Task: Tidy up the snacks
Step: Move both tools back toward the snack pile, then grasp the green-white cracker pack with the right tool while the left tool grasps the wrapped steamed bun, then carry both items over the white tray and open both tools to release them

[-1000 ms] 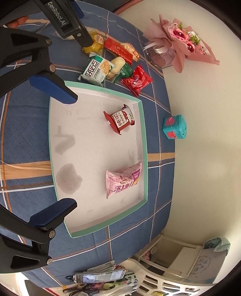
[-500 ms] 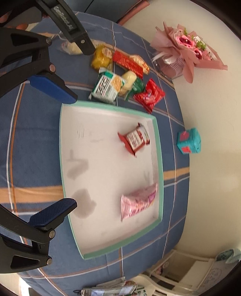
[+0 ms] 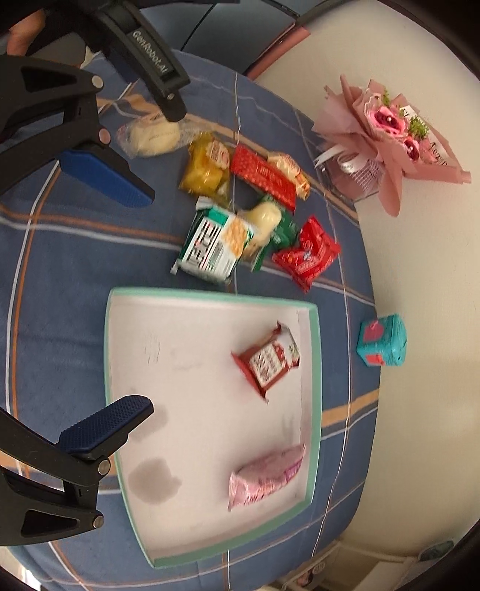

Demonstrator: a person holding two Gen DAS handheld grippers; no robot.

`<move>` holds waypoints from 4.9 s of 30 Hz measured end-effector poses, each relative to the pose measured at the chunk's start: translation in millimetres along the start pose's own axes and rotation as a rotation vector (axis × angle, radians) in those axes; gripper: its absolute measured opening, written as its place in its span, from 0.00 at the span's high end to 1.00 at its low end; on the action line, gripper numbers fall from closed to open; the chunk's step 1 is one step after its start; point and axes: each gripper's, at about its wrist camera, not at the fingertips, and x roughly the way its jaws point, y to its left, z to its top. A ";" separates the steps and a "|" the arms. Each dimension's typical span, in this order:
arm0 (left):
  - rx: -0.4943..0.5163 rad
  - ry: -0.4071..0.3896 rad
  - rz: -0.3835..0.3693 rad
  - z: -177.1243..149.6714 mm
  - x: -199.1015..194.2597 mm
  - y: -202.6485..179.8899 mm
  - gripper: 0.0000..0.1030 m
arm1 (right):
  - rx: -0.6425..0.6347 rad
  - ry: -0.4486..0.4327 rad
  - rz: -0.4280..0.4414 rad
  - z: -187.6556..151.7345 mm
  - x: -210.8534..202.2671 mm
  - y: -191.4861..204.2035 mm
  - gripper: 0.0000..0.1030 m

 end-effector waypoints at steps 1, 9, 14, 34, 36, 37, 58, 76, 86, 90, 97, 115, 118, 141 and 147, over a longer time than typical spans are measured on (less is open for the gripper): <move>-0.009 0.004 -0.004 0.9 0.7 2.8 0.01 | 0.009 -0.001 0.012 0.8 0.3 1.9 0.01; -0.047 0.060 -0.031 2.5 13.2 13.0 0.06 | 0.037 0.005 0.089 8.1 11.0 13.2 0.14; -0.035 0.069 -0.024 4.0 18.2 9.4 0.06 | 0.056 0.012 0.133 13.7 17.4 15.6 0.23; -0.011 0.136 -0.036 17.1 54.0 -4.4 0.47 | 0.144 0.094 0.181 38.2 67.0 19.2 0.36; -0.014 0.134 -0.037 19.1 55.8 -4.3 0.47 | 0.159 0.095 0.186 39.5 69.7 19.1 0.36; -0.016 0.134 -0.037 19.7 56.4 -4.3 0.47 | 0.166 0.098 0.184 40.4 71.3 19.2 0.36; 0.007 0.122 -0.020 23.0 54.0 -9.1 0.47 | 0.210 0.114 0.125 47.5 94.9 26.0 0.36; 0.000 0.051 -0.068 27.9 30.0 -12.5 0.49 | 0.264 0.085 0.192 49.6 69.3 14.8 0.49; 0.007 -0.047 -0.106 30.5 1.4 -27.3 0.49 | 0.257 0.045 0.191 58.5 38.4 5.5 0.49; 0.043 -0.052 -0.116 23.6 -3.6 -44.7 0.49 | 0.264 0.027 0.170 61.8 27.9 -5.3 0.49; 0.158 -0.050 -0.134 3.9 -10.3 -89.6 0.49 | 0.319 0.002 0.078 64.5 10.2 -50.3 0.49; 0.545 -0.040 -0.182 -73.9 -22.5 -203.7 0.49 | 0.539 -0.036 -0.174 43.3 -36.9 -209.9 0.49; 0.580 -0.039 -0.188 -81.8 -21.8 -213.5 0.49 | 0.538 -0.040 -0.219 41.6 -42.7 -224.1 0.49; 0.676 0.052 -0.177 -102.5 8.0 -229.7 0.48 | 0.485 0.131 -0.254 25.6 0.3 -224.8 0.48; 0.669 0.049 -0.188 -101.8 6.0 -228.4 0.39 | 0.472 0.142 -0.265 28.4 3.5 -221.9 0.47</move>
